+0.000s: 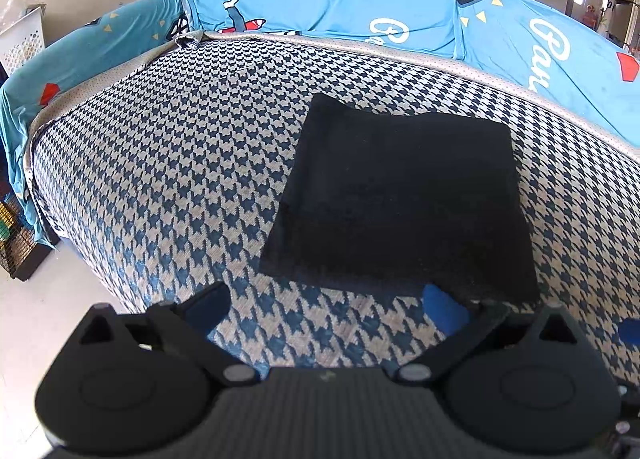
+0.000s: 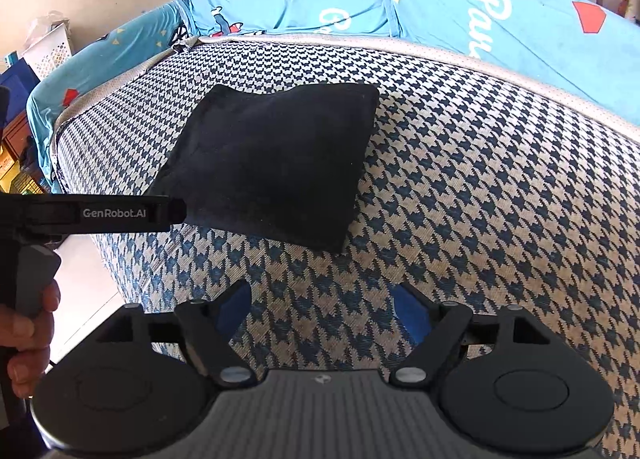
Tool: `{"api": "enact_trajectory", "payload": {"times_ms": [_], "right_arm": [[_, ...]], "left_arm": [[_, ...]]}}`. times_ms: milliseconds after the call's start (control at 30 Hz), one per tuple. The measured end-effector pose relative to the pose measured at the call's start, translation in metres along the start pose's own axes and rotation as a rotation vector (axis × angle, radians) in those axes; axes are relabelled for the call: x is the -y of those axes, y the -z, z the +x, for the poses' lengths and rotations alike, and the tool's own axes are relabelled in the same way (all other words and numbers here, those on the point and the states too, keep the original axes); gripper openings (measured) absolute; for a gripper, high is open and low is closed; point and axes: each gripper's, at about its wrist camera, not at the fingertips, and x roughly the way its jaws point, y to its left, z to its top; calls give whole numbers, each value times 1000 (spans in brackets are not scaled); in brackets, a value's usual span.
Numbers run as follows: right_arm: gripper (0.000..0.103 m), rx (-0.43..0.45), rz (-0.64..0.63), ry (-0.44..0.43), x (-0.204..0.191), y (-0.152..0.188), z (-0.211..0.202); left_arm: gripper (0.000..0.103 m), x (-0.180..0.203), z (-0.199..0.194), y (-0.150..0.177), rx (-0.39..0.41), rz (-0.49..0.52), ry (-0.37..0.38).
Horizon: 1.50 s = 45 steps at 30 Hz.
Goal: Fold clothes
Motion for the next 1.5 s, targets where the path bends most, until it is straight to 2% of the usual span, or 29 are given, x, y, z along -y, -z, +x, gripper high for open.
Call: {"api": "enact_trajectory", "payload": {"times_ms": [67, 233, 367, 800, 1500], "right_arm": [[88, 1, 3, 0, 3, 0, -6], [93, 3, 11, 1, 10, 0, -19], [93, -38, 8, 24, 10, 1, -16], [93, -134, -51, 8, -7, 9, 0], [93, -167, -64, -16, -14, 9, 0]], "left_arm": [[103, 4, -3, 2, 2, 3, -5], [103, 8, -14, 7, 10, -13, -9], [103, 10, -19, 14, 10, -23, -6], [103, 15, -20, 18, -11, 8, -36], [103, 16, -23, 28, -40, -3, -34]]}}
